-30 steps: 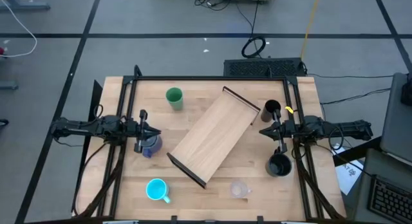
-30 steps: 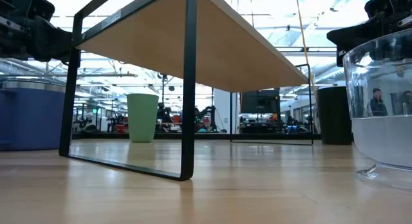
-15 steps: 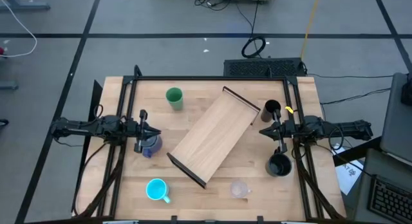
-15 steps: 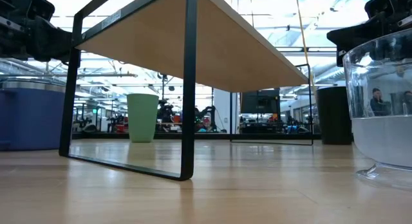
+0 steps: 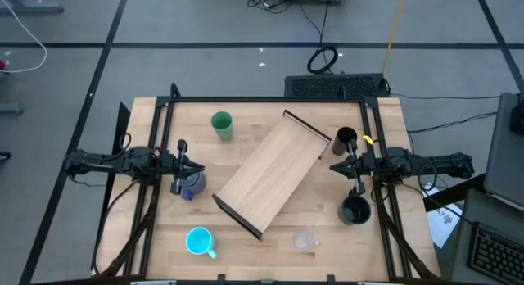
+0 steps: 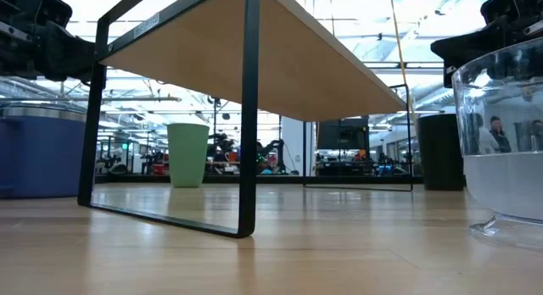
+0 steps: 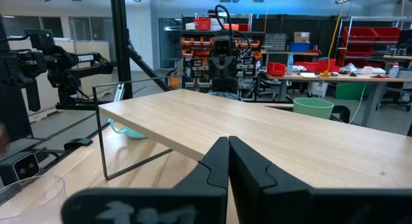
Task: Stack small to large cups/mugs on shelf
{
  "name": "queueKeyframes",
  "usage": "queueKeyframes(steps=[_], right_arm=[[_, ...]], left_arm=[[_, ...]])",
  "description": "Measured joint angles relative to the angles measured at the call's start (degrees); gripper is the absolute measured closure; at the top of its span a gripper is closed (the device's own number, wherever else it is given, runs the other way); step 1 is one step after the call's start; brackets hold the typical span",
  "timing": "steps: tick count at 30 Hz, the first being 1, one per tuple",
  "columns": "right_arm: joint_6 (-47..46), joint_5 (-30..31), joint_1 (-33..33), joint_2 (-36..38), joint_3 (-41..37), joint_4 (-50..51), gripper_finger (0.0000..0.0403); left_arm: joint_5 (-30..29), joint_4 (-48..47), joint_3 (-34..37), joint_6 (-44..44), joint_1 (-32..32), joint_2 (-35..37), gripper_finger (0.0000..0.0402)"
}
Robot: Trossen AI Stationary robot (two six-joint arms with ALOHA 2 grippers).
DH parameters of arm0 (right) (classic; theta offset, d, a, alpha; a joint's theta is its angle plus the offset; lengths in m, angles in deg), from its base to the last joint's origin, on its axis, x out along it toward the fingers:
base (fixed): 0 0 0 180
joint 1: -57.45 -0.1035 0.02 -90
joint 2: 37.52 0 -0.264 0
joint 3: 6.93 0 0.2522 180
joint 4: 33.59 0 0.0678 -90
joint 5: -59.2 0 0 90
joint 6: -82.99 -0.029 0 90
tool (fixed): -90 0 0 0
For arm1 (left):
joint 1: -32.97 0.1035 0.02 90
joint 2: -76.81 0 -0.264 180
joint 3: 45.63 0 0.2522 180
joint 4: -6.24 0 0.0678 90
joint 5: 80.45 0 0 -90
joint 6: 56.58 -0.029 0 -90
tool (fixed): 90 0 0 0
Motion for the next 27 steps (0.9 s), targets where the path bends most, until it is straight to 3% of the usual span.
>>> queueKeyframes(steps=[27], right_arm=[[0.3, 0.0, 0.0, 0.0, 0.0, -0.4, 0.0403]], left_arm=[[0.0, 0.0, 0.0, 0.0, 0.0, 0.0, 0.0371]])
